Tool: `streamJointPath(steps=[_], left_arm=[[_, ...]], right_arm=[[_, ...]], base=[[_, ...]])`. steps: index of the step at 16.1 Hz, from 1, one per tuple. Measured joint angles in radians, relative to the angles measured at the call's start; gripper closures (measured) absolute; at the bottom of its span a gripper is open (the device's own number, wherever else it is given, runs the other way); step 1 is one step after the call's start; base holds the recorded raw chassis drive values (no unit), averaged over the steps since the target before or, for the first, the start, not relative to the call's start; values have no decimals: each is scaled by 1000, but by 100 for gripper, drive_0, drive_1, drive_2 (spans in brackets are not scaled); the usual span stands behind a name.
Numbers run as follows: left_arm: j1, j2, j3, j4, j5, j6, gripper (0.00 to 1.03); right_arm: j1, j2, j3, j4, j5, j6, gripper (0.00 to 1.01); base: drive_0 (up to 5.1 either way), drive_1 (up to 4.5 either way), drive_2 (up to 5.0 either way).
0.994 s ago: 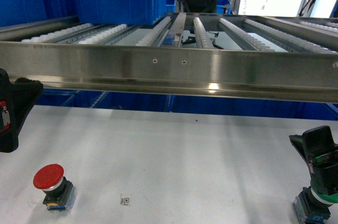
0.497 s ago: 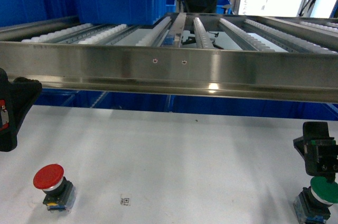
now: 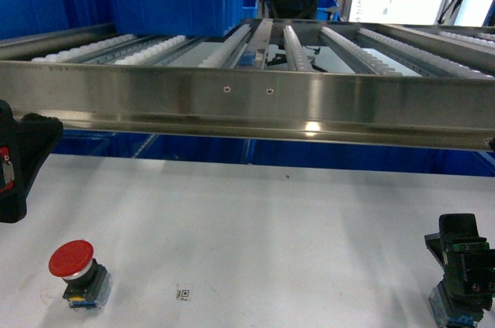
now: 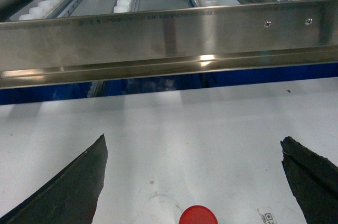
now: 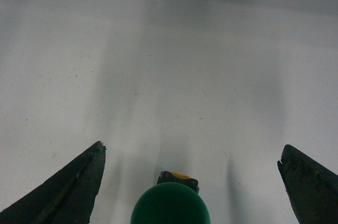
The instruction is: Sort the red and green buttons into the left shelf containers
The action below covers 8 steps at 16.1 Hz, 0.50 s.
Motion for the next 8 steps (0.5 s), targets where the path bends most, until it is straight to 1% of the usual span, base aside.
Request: streamJointPath(steps=[4, 8], left_arm=[[0, 0, 0, 0, 0, 0, 5], [0, 0, 0, 0, 0, 0, 5]], right_arm=[[26, 68, -30, 38, 8, 0, 3], [27, 146, -38, 90, 10, 0, 3]], base=[[0, 0, 0], [0, 0, 0]])
